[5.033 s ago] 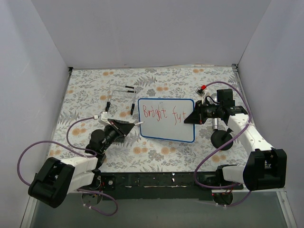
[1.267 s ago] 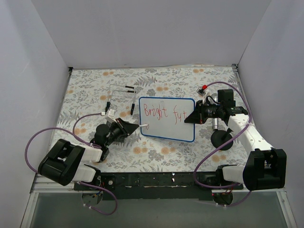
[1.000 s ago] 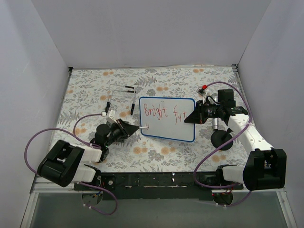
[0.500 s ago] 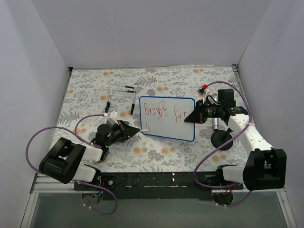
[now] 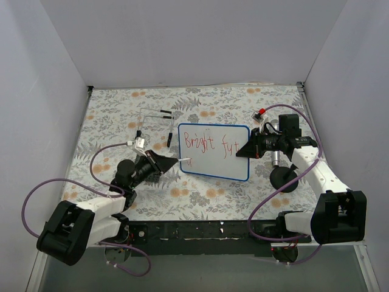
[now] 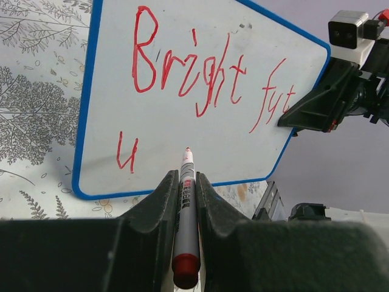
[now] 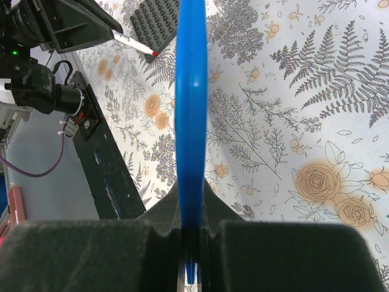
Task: Write a sentence on the whiteboard
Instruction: Write with the whiteboard marker without the cap on the whiteboard.
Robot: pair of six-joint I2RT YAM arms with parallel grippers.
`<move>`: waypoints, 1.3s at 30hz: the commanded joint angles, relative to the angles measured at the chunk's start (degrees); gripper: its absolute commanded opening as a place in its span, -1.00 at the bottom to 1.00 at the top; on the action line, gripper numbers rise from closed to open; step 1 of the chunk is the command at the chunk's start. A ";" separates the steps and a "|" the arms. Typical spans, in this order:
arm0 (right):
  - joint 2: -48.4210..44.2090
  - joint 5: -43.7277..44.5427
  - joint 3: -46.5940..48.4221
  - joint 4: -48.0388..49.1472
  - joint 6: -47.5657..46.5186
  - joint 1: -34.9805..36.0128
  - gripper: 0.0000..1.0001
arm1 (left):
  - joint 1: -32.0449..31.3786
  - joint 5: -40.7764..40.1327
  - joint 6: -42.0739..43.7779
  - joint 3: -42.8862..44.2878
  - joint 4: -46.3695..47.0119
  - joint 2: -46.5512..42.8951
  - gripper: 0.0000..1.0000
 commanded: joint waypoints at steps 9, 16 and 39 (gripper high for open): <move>-2.18 -2.04 -0.52 1.98 -1.06 -0.32 -0.97 | 0.60 -0.21 -1.67 -3.02 -2.85 -6.87 -1.00; -1.83 -2.30 -0.52 2.06 -1.06 -0.41 -0.97 | 0.68 -1.09 -1.58 -3.81 -4.45 -8.46 -1.00; -1.65 -2.56 -0.78 2.33 -1.15 -0.33 -0.97 | 0.68 1.01 -1.76 -2.32 1.18 -0.47 -1.00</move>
